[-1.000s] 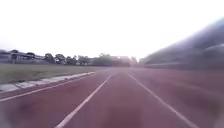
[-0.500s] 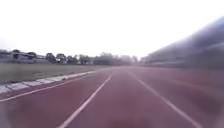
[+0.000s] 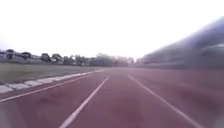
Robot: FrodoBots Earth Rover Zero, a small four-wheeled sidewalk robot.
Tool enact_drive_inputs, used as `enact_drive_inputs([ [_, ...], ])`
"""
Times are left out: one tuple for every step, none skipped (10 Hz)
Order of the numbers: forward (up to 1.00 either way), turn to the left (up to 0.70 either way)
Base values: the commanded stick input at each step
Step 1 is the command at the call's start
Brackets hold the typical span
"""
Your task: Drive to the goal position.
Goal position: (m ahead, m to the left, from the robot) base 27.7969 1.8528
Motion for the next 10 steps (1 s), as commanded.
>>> enact_drive_inputs([
  [0.70,-0.26],
  [0.70,-0.31],
  [0.70,-0.35],
  [0.70,-0.35],
  [0.70,-0.24],
  [0.70,-0.03],
  [0.70,0.00],
  [0.70,0.02],
  [0.70,0.02],
  [0.70,0.02],
])
